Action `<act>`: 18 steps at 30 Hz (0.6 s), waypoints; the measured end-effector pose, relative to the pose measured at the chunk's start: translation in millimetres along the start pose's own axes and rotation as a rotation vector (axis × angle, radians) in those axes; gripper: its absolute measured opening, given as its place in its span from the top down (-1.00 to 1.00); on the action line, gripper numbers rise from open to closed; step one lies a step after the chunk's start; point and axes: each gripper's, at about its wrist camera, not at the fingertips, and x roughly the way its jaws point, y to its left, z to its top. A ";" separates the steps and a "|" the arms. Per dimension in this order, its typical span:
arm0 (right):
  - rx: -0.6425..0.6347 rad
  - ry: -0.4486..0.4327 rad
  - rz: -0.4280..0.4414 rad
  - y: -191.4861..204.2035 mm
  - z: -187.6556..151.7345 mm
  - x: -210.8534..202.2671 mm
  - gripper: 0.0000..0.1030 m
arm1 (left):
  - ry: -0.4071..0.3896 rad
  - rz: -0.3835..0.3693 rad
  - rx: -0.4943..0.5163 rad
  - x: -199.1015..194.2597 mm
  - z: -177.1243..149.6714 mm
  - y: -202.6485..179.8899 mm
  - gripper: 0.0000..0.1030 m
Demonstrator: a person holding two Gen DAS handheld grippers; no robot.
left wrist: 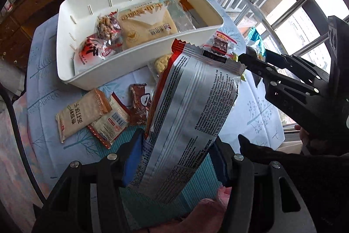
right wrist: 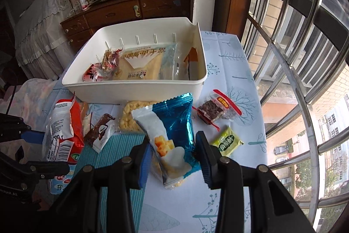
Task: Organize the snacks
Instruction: 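Carry both packets into the white tray and open both tools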
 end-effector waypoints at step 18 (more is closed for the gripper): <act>-0.079 -0.165 0.053 19.8 93.9 -3.8 0.24 | -0.160 0.089 -0.105 -37.1 109.8 37.6 -0.09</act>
